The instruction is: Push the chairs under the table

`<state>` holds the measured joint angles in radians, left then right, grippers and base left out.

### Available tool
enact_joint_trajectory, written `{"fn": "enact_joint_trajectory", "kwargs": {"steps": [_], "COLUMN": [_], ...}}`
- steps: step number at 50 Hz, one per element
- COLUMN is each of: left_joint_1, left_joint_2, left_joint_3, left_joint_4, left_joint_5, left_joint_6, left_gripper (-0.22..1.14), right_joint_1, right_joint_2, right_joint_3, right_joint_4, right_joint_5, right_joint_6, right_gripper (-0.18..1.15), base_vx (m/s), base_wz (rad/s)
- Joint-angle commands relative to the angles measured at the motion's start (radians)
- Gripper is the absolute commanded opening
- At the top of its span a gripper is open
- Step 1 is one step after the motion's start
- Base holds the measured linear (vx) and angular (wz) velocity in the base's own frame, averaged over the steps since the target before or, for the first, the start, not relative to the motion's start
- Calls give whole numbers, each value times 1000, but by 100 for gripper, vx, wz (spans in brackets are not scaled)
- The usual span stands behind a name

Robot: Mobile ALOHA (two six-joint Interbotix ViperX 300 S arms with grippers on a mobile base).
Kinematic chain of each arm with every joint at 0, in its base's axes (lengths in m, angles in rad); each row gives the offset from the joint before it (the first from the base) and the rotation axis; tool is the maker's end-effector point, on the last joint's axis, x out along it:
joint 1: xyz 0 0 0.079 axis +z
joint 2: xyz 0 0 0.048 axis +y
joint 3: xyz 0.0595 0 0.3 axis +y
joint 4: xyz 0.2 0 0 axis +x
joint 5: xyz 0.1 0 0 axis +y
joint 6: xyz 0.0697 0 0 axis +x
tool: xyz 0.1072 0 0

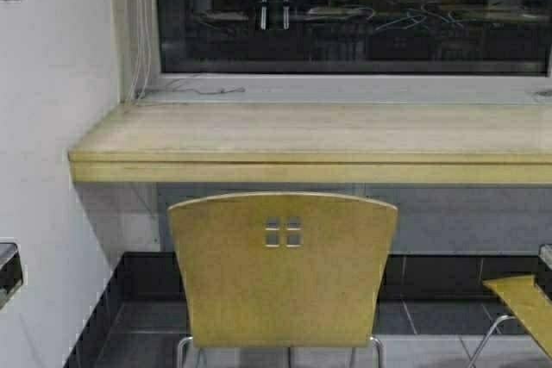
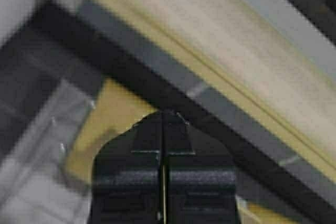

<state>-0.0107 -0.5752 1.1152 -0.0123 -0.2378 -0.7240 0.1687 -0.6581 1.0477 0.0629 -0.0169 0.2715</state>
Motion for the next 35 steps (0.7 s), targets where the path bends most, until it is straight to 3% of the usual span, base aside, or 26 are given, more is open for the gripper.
{"fn": "enact_joint_trajectory", "kwargs": {"steps": [1,12,22,25,35], "left_joint_1": [-60,-218,-330,-348,-360], "left_joint_2": [117,476,703,738,819], "left_joint_3": [-66,-236,-368,-380,-416], "left_joint_4": [-15,-117,-163,-187,-290], "left_joint_5": [-5,-15,-12,-12,-17], "left_joint_6": [-77,-192,-229,-235,-249], "left_gripper": [3,14,50,63,94], "right_joint_1": [6,9,8,8,8], "right_joint_2": [147,437,627,663,779], "right_joint_3": [-92,-213,-296,-307,-325], "right_joint_4": [5,51,69,74,184], "right_joint_5": [-11,-11,-11,-11,-40], "right_joint_6": [55,227,341,356,388], "right_gripper": [6,8,20,28,80], "base_vx": [2,1,1,3,4], "base_wz": [1,1,3,5,5]}}
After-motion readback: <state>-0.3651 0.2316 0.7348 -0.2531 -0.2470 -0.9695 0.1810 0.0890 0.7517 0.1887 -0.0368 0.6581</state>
